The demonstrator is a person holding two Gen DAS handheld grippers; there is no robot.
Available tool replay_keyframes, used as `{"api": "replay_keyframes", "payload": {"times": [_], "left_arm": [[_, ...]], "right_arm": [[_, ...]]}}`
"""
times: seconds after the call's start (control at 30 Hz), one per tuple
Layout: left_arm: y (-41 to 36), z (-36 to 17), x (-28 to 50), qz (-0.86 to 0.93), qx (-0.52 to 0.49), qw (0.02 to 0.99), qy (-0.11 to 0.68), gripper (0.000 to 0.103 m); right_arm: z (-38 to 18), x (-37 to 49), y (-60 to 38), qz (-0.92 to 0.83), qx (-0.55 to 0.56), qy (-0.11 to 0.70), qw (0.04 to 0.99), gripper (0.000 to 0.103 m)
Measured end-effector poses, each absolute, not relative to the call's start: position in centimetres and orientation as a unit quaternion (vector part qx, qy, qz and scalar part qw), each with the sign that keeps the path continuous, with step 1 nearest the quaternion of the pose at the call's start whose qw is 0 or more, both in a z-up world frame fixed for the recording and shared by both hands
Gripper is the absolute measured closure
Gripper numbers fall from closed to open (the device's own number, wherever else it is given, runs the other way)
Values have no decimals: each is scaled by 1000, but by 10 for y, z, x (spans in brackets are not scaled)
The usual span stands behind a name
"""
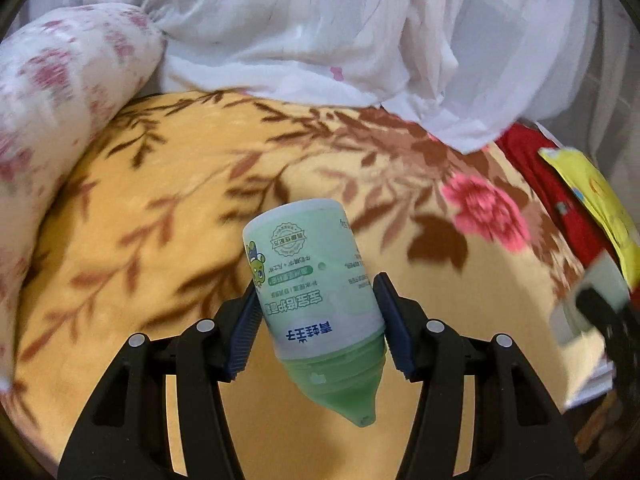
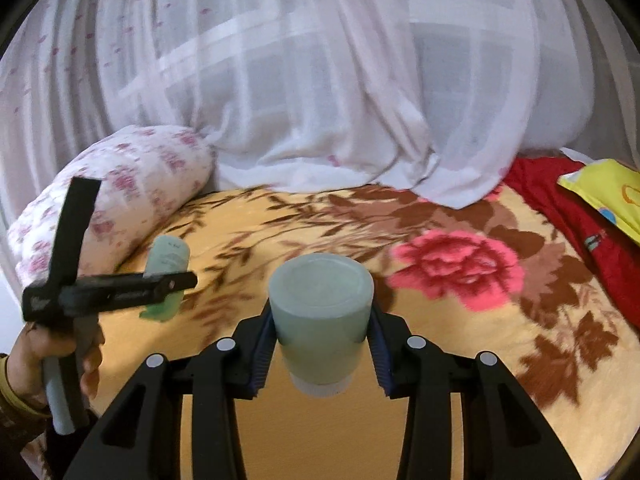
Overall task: Collect trash
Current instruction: 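Drop the pill bottle and lotion bottle into the orange bin with both tools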
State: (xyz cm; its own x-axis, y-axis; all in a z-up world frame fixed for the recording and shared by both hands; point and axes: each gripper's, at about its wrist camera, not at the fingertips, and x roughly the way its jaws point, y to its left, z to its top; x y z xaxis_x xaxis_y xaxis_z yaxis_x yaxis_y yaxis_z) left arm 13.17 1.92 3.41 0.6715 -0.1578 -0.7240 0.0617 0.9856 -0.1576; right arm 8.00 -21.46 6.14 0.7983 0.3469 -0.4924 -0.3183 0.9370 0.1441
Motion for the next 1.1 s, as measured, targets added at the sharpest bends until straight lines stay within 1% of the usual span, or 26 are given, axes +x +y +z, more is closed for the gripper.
{"api": "replay_keyframes", "payload": {"times": [0.13, 0.3, 0.4, 0.5, 0.77, 0.93, 0.97, 1.0, 1.07, 1.1], "left_arm": [[33, 29, 70, -75, -46, 905, 416, 49], [46, 17, 0, -94, -32, 894, 437, 49], [48, 7, -32, -104, -20, 886, 452, 49], [46, -13, -62, -124, -12, 866, 484, 49], [30, -56, -102, -165, -8, 823, 544, 49], [29, -69, -105, -167, -7, 807, 566, 48], [30, -70, -105, -164, -6, 805, 569, 48], [31, -71, -105, -162, -5, 805, 571, 47], [33, -71, -105, -153, 2, 803, 576, 36], [34, -70, -105, -142, 7, 804, 577, 33]], "right_arm": [[64, 45, -192, 214, 31, 281, 935, 62], [53, -1, -165, 257, 16, 317, 913, 62], [33, -27, -152, 277, 2, 355, 893, 62], [8, -44, -147, 288, -7, 394, 873, 62], [-58, -75, -133, 301, -19, 489, 818, 62], [-76, -84, -126, 307, -35, 515, 800, 61], [-78, -84, -126, 304, -41, 517, 799, 53], [-79, -83, -126, 299, -43, 517, 801, 38], [-77, -81, -129, 288, -38, 516, 806, 30], [-76, -79, -131, 286, -33, 514, 808, 28]]}}
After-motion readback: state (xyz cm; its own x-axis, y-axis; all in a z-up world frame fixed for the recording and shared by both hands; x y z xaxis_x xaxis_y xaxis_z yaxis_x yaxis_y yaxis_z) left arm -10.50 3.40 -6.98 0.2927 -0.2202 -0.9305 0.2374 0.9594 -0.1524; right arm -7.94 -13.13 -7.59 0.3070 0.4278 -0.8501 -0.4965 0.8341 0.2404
